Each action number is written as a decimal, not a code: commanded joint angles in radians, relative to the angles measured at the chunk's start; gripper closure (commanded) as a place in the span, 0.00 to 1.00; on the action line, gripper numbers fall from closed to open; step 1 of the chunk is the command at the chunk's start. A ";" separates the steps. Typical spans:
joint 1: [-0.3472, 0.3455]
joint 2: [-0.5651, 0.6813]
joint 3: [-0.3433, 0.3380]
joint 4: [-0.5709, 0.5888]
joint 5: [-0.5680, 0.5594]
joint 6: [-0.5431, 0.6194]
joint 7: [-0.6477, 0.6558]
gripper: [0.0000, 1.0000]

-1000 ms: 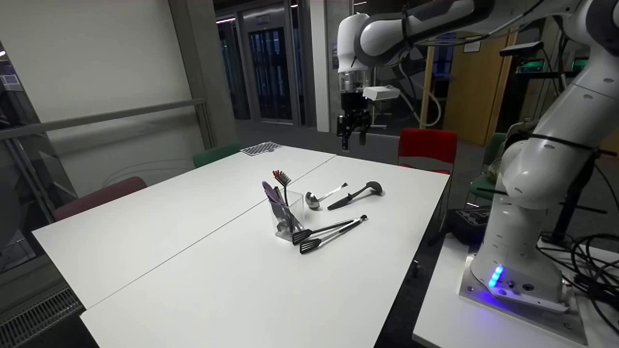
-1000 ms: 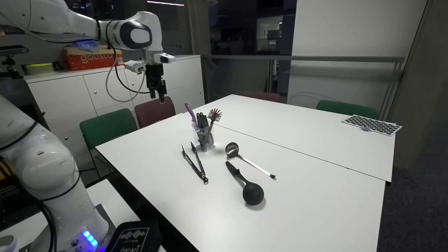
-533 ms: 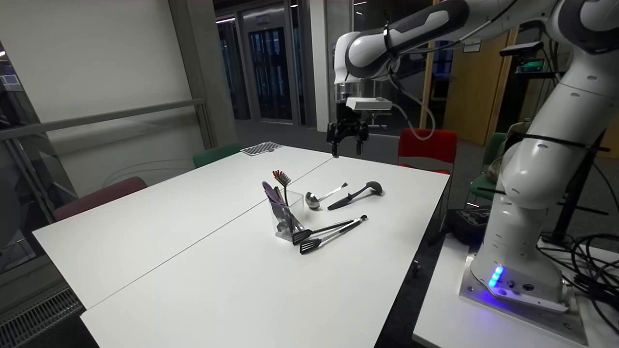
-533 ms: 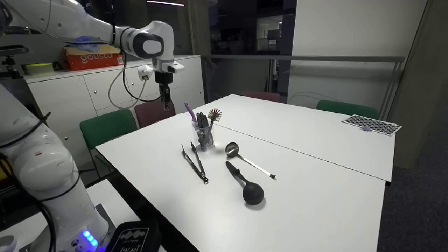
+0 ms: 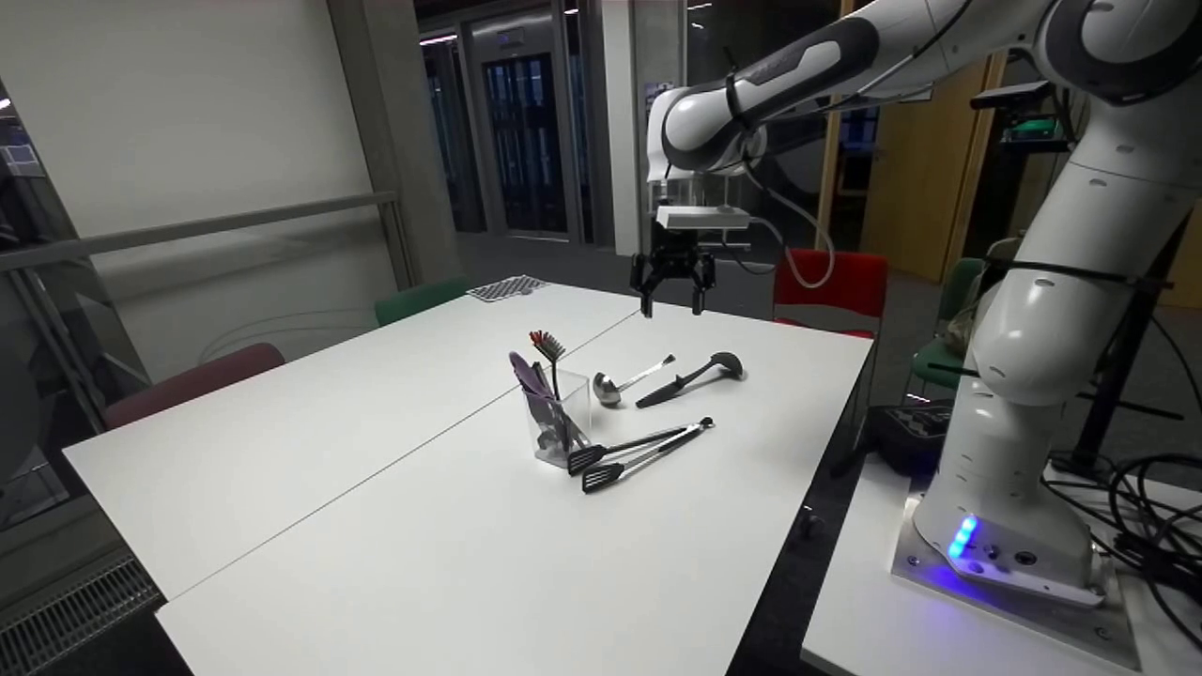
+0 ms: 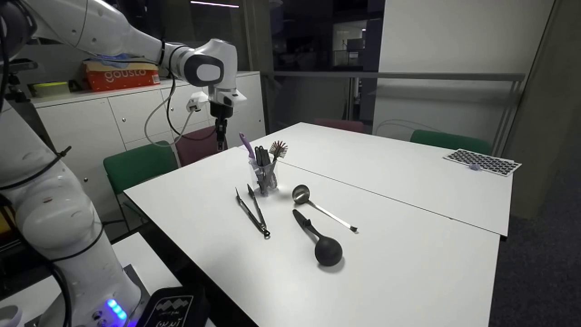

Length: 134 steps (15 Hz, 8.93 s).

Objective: Put the black tongs in the cutlery holder.

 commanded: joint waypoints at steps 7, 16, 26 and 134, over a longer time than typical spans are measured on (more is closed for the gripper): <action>-0.028 0.053 -0.026 -0.028 0.037 0.025 0.197 0.00; -0.048 0.191 -0.092 -0.165 0.111 0.209 0.476 0.00; -0.040 0.211 -0.113 -0.159 0.202 0.238 0.485 0.00; -0.097 0.673 -0.160 -0.057 0.358 0.652 0.723 0.47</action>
